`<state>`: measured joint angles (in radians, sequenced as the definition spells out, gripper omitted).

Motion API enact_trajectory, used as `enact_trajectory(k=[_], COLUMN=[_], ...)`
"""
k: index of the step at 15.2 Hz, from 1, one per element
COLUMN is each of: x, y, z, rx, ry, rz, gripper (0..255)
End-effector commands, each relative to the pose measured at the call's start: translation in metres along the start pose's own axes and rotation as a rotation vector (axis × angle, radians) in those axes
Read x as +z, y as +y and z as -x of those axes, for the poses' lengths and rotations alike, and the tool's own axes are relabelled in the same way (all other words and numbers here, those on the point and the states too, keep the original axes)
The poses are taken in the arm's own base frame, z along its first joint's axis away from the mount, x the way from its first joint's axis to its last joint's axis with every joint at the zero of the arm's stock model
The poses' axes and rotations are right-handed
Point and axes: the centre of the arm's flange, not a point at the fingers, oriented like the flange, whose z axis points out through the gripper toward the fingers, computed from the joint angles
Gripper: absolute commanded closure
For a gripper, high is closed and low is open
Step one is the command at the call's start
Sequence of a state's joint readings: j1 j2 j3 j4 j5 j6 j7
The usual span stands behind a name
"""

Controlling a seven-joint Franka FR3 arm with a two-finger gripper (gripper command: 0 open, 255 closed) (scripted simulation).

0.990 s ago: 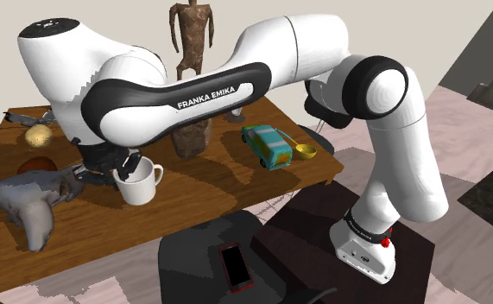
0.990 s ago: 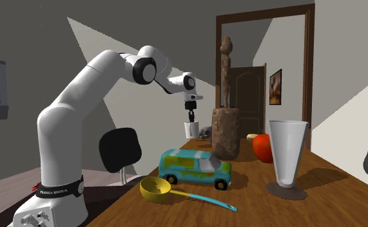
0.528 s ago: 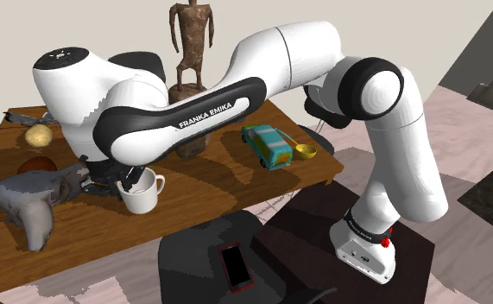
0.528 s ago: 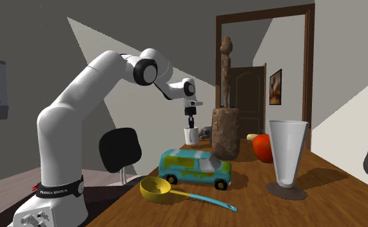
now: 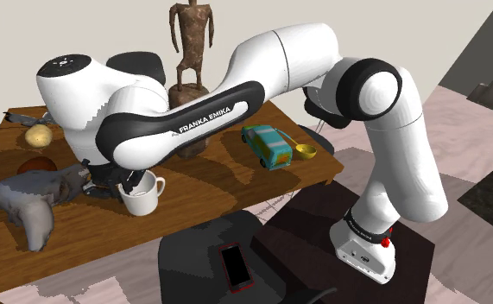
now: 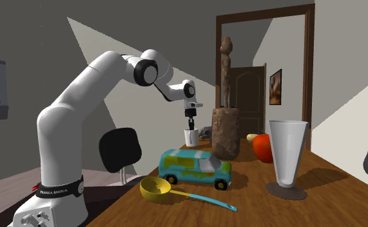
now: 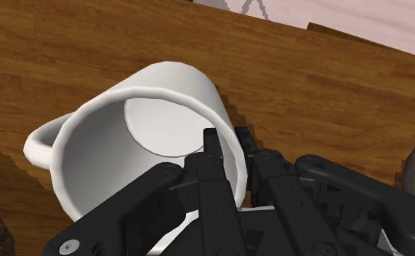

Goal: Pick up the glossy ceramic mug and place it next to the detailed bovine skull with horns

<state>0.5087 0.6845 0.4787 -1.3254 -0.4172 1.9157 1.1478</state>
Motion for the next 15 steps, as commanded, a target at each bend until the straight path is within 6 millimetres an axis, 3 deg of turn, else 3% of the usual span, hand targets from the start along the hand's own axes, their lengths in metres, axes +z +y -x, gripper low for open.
enact_trajectory(k=[1,2,7,11,15], x=[0.0,0.0,0.0,-0.05,-0.05], y=[0.0,0.0,0.0,0.0,0.0], z=[0.0,0.0,0.0,0.0,0.0], rx=[0.0,0.0,0.0,0.0,0.0], ry=[0.0,0.0,0.0,0.0,0.0], rz=[0.0,0.0,0.0,0.0,0.0], gripper=[255,0,0,0,0])
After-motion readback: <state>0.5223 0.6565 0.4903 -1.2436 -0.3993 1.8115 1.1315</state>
